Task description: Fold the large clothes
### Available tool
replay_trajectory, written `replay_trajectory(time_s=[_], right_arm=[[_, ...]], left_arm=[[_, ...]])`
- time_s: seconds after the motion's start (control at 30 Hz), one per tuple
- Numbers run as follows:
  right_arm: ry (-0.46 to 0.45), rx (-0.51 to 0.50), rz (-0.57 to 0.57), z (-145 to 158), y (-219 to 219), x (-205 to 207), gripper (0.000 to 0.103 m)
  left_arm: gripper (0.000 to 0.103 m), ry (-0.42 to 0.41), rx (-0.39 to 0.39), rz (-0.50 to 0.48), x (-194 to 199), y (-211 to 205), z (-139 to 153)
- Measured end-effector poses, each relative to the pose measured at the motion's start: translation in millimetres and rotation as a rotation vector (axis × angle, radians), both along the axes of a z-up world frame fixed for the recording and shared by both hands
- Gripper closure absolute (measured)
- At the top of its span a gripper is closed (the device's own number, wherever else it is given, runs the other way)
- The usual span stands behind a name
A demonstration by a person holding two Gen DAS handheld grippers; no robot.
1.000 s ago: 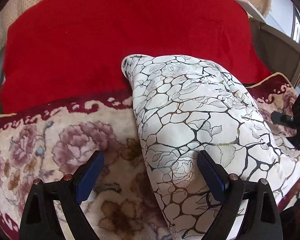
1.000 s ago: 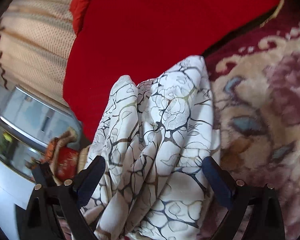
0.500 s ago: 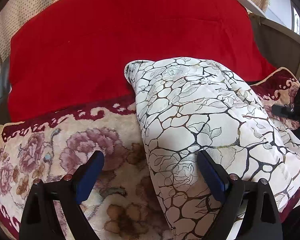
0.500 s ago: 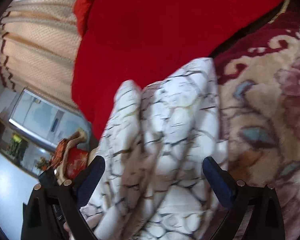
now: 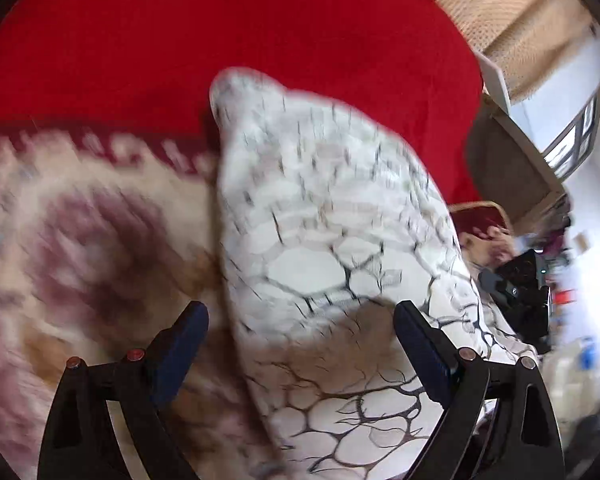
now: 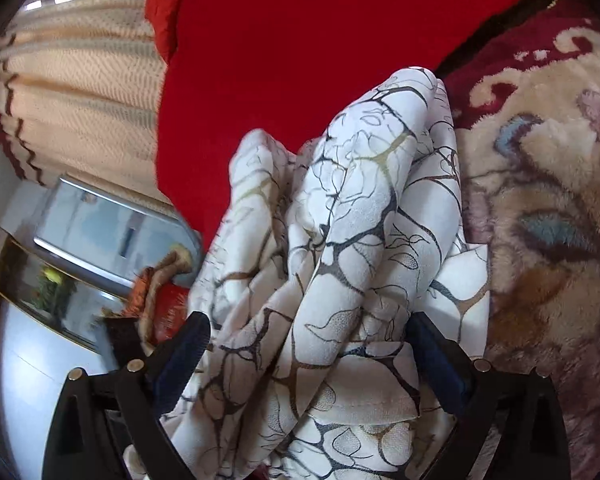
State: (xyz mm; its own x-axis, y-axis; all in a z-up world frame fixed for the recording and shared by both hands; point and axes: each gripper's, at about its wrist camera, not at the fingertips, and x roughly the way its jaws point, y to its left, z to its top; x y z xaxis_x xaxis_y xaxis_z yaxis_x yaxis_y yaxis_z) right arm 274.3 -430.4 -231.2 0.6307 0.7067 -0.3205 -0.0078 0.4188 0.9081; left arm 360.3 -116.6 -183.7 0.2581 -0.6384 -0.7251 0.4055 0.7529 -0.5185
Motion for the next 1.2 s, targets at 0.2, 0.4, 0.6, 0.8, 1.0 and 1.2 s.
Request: replay_trajectory(time_s=[0.2,0.4,0.6,0.8,1.0,1.2], right_arm=[[-0.031,-0.052,0.011,6,7,-6,0.000],[0.003,-0.162,0.002,-1,23,1,0.001],[0.007,-0.191,-0.018,14,35,3,0.035],[-0.029,-0.200,-0.030,33,38,-10,0.054],[-0.113,-0.221,-0.033,60,49,-23,0.056],[-0.243,-0.244,-0.029,89,63,-47,0.057]], left_arm=[[0.003,0.129,-0.102,-0.016,8,-10,-21],[0.001,0.148,-0.119,-0.019,6,-19,-29],[0.011,0.111,-0.103,0.024,-1,-29,-20],[0.026,0.027,-0.090,0.046,-11,-30,0],[0.028,-0.047,-0.104,0.049,-21,-18,23],[0.028,-0.147,-0.110,0.078,-43,9,56]])
